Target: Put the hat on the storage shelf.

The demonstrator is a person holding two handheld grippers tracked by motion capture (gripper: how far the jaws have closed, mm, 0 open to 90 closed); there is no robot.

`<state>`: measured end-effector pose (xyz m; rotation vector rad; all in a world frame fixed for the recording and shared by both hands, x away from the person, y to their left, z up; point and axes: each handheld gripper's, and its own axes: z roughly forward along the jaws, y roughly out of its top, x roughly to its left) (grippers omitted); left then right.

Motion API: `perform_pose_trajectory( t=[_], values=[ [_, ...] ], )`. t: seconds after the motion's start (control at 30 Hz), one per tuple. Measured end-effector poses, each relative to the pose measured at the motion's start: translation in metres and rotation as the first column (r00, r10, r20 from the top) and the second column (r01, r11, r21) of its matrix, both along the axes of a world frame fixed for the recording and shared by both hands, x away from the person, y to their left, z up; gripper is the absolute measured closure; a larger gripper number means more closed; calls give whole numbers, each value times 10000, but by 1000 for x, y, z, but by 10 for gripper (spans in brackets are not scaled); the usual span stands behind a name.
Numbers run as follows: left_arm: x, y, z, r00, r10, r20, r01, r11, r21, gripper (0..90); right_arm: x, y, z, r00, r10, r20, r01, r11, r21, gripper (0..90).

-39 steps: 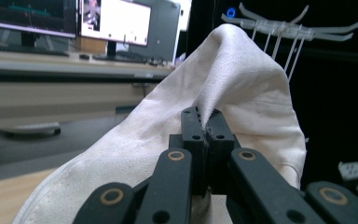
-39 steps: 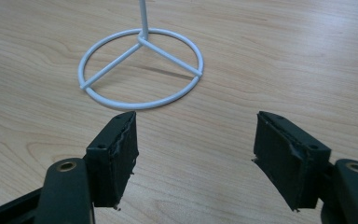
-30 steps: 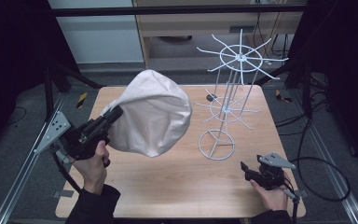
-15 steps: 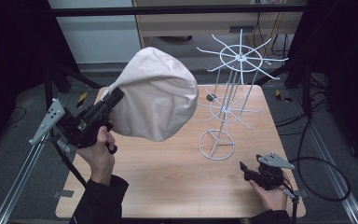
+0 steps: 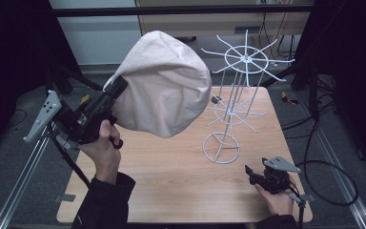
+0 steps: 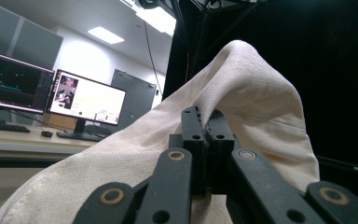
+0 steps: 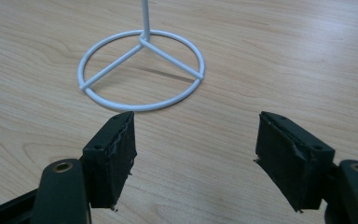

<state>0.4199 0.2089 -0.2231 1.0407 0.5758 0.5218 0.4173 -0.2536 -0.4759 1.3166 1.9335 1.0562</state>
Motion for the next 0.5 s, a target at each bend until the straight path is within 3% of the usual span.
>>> perform_pose_trajectory(
  t=[0.5],
  values=[
    [15,-34,15,9997,-226,-13,225,9992,-337,887,1,1,-1,10000,55,-7,-55,10000,45,289]
  ],
)
